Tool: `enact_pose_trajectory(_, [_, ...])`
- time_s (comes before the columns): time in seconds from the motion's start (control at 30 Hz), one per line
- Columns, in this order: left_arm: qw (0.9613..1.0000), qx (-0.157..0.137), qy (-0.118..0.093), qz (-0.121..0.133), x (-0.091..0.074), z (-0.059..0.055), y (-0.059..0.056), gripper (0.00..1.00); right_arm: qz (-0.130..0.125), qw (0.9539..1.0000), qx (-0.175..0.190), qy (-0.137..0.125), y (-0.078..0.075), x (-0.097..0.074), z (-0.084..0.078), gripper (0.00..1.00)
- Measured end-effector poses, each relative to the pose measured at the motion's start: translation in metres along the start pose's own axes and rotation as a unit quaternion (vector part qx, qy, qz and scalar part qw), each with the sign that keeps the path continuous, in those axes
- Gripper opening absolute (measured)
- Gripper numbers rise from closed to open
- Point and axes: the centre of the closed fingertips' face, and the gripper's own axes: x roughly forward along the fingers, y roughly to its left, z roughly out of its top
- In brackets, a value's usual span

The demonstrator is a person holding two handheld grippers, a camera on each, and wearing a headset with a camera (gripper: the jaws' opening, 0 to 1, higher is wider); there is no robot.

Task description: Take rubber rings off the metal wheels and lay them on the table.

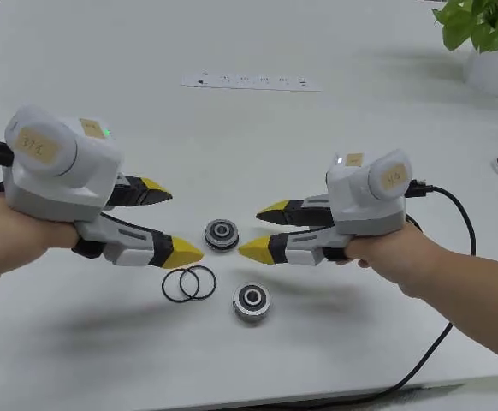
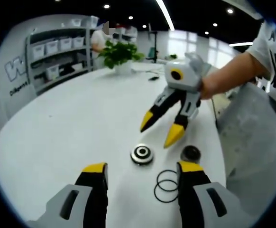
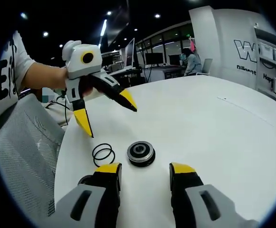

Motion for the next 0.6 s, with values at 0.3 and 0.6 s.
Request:
enact_pose_trajectory(0.3, [0.9999, -0.013, -0.007, -0.008, 0.010, 0.003, -0.001, 0.55, 0.002, 1.0000, 0.000, 0.000, 0.002, 0.002, -0.001, 0.37])
enact_pose_trajectory(0.6, [0.9996, -0.023, -0.010, -0.012, 0.020, 0.004, -0.002, 0.48, 0.004, 1.0000, 0.000, 0.003, 0.002, 0.003, -0.003, 0.37])
